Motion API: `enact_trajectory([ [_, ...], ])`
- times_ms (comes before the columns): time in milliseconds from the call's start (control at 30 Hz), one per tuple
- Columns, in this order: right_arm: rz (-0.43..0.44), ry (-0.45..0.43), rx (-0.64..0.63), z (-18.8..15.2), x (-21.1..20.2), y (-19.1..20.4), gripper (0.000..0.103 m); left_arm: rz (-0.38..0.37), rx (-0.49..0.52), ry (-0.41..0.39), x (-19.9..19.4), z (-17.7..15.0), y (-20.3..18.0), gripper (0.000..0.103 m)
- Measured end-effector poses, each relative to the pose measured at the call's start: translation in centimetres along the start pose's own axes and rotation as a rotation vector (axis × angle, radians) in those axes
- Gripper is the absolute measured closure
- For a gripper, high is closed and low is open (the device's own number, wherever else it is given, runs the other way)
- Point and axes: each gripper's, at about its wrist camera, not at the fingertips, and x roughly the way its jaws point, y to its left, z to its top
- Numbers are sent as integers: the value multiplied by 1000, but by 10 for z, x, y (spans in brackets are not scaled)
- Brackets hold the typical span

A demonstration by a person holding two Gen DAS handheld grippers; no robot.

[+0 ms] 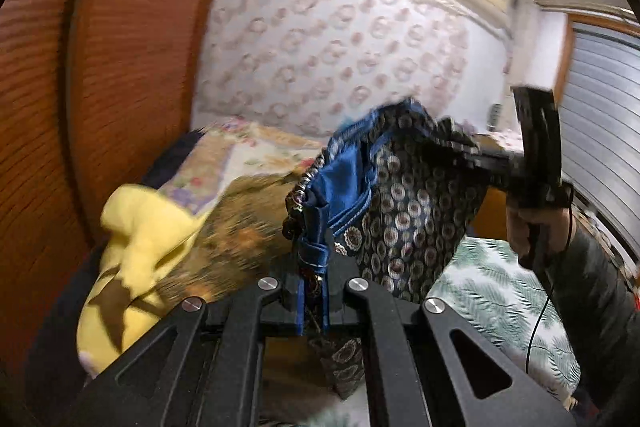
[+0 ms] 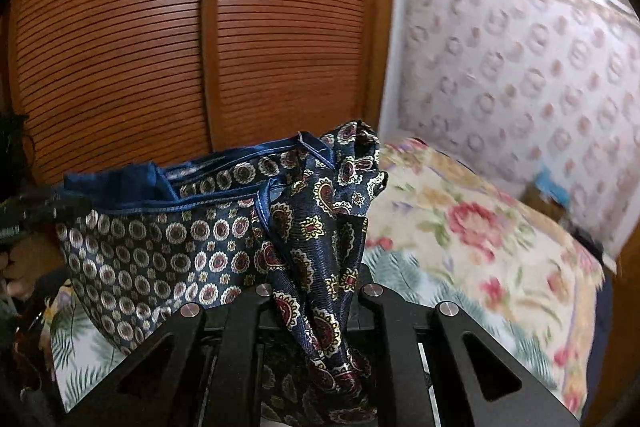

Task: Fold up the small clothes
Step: 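Carry the folded shirt with both tools toward the yellow cushion by the wardrobe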

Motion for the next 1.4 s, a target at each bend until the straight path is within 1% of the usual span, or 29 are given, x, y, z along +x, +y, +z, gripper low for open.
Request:
enact_trajectory([
  [100, 26, 27, -49, 16, 54, 5, 91, 47, -40, 40, 8, -16, 25, 97],
  [200, 18, 70, -92, 18, 97, 13, 91, 71, -65, 66, 13, -25, 39, 97],
  [267, 16, 86, -110, 20, 118, 16, 91, 85, -70, 71, 16, -27, 42, 97],
  [333, 16, 92, -114, 19, 126, 12, 91, 96, -70, 69, 14, -29, 43, 97],
  [433, 6, 99, -79, 23, 138, 6, 87, 131, -56, 62, 14, -27, 43, 95],
  [467, -4, 99, -69, 24, 139, 5, 83, 140, -50, 57, 15, -27, 41, 92],
  [500, -9, 100, -58, 32, 145, 10, 80, 148, -42, 47, 14, -25, 40, 88],
  [533, -19, 96, -44, 33, 146, 6, 73, 161, -27, 28, 11, -24, 39, 84],
  [567, -23, 84, -34, 38, 141, 16, 67, 177, -8, 3, 8, -22, 37, 76],
  [600, -26, 70, -21, 39, 134, 19, 63, 185, 10, -21, 4, -20, 35, 62],
  [667, -48, 30, 9, 41, 127, 15, 41, 182, 31, -49, 0, -17, 32, 52],
  [700, -62, 4, 25, 42, 122, 13, 38, 180, 37, -53, -1, -17, 32, 42],
  [733, -70, -19, 36, 41, 116, 13, 35, 176, 44, -56, -2, -16, 28, 37],
  [767, -77, -42, 44, 42, 109, 12, 34, 165, 50, -60, -1, -17, 26, 26],
  [800, -86, -55, 48, 43, 103, 12, 34, 158, 52, -57, 2, -18, 26, 22],
  [900, -109, -72, 47, 40, 87, 16, 33, 140, 67, -3, 17, -25, 21, 22],
  [933, -94, -66, 47, 37, 84, 18, 33, 143, 66, 20, 23, -28, 20, 22],
  [1033, -18, -20, 37, 23, 81, 28, 33, 141, 67, 50, 32, -37, 17, 22],
  [1067, -9, -4, 33, 20, 90, 21, 33, 144, 68, 54, 33, -38, 16, 22],
  [1167, 31, 37, 37, 5, 101, 21, 33, 145, 76, 71, 37, -42, 12, 22],
  [1333, 33, 85, 84, -2, 132, 9, 33, 142, 86, 73, 34, -43, 6, 22],
  [1400, 46, 103, 113, -4, 147, 1, 33, 142, 90, 70, 31, -42, 5, 21],
])
